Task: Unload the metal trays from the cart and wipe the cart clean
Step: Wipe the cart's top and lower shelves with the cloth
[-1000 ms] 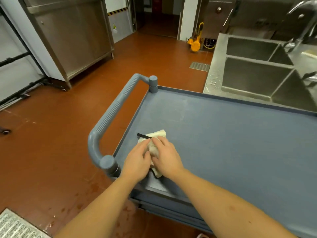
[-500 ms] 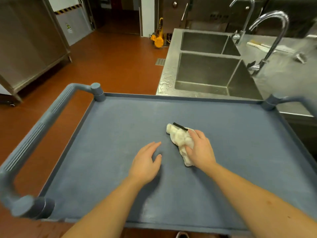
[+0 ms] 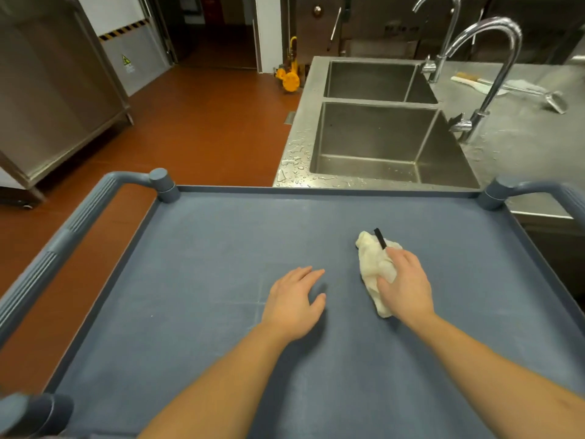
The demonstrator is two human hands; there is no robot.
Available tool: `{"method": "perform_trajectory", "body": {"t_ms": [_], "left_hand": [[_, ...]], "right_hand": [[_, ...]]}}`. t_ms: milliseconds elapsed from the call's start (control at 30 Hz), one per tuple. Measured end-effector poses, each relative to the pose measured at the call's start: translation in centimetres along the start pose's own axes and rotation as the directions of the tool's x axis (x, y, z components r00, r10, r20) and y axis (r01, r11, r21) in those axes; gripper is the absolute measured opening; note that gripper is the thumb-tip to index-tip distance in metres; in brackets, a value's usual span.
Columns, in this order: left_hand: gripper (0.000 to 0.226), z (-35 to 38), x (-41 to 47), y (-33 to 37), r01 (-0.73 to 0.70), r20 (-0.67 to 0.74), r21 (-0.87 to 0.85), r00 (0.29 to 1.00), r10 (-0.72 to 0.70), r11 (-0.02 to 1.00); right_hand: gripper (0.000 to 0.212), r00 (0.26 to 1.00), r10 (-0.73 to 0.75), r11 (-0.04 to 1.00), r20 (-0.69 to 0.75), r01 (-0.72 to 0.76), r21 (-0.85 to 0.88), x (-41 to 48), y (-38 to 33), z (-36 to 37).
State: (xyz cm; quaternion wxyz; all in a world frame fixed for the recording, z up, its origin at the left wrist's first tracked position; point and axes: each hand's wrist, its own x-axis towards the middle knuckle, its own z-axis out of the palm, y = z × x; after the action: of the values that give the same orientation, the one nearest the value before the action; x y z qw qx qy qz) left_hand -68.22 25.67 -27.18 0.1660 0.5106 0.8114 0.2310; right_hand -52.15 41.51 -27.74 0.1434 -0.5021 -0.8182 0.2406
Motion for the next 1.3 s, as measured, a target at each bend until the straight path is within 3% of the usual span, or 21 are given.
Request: {"method": "perform_trajectory", "body": {"t_ms": [167, 367, 467, 533, 600, 733, 833, 933, 1100, 1300], "left_hand": [[0.051, -3.8, -2.6, -4.6, 0.092, -0.060, 0.034, 0.994, -0.090, 0.995], [0.045, -9.6, -8.6, -11.2, 0.187, -0.230, -0.070, 0.953, -0.198, 0.980], [0.048, -11.8, -12.1, -14.5, 0.261, -0.276, -0.092, 0.921, -0.276, 0.961], [0.055, -12.9, -14.1, -16.7, 0.309, -0.247, -0.086, 0.915, -0.321, 0.947], [0.059, -13.7, -15.6, -18.5, 0.309, -0.211, -0.051, 0.926, -0.313, 0.950], [0.059, -14.3, -17.2, -19.8, 0.315, -0.173, -0.039, 0.933, -0.317, 0.948], [0.059, -14.4, -17.0, -19.6, 0.276, -0.198, 0.005, 0.942, -0.270, 0.961], [0.058, -14.3, -16.3, -19.4, 0.263, -0.218, 0.020, 0.943, -0.253, 0.965], [0.054, -13.4, -14.8, -18.9, 0.320, -0.195, 0.019, 0.930, -0.310, 0.947], [0.063, -10.9, -10.3, -16.0, 0.315, -0.105, -0.048, 0.942, -0.319, 0.948]], "right_hand": [[0.060, 0.962, -0.250, 0.962, 0.112, 0.234, 0.142, -3.0, -8.5, 4.9], [0.060, 0.845, -0.517, 0.830, 0.137, 0.456, 0.320, -8.0, -19.7, 10.2], [0.067, 0.816, -0.531, 0.834, 0.229, 0.456, 0.309, -10.1, -23.2, 12.7], [0.077, 0.807, -0.488, 0.872, 0.331, 0.462, 0.159, -11.3, -24.3, 14.5], [0.080, 0.826, -0.463, 0.879, 0.321, 0.476, 0.043, -12.3, -24.6, 15.7], [0.065, 0.838, -0.472, 0.881, 0.274, 0.459, 0.116, -12.0, -25.8, 16.3], [0.064, 0.771, -0.574, 0.817, 0.275, 0.518, 0.254, -12.2, -28.3, 17.4], [0.060, 0.661, -0.678, 0.730, 0.323, 0.655, 0.193, -13.0, -30.4, 18.8], [0.053, 0.733, -0.602, 0.788, 0.315, 0.609, 0.090, -10.9, -29.1, 17.7], [0.052, 0.865, -0.454, 0.888, 0.213, 0.459, 0.031, -5.4, -22.0, 13.5]]}}
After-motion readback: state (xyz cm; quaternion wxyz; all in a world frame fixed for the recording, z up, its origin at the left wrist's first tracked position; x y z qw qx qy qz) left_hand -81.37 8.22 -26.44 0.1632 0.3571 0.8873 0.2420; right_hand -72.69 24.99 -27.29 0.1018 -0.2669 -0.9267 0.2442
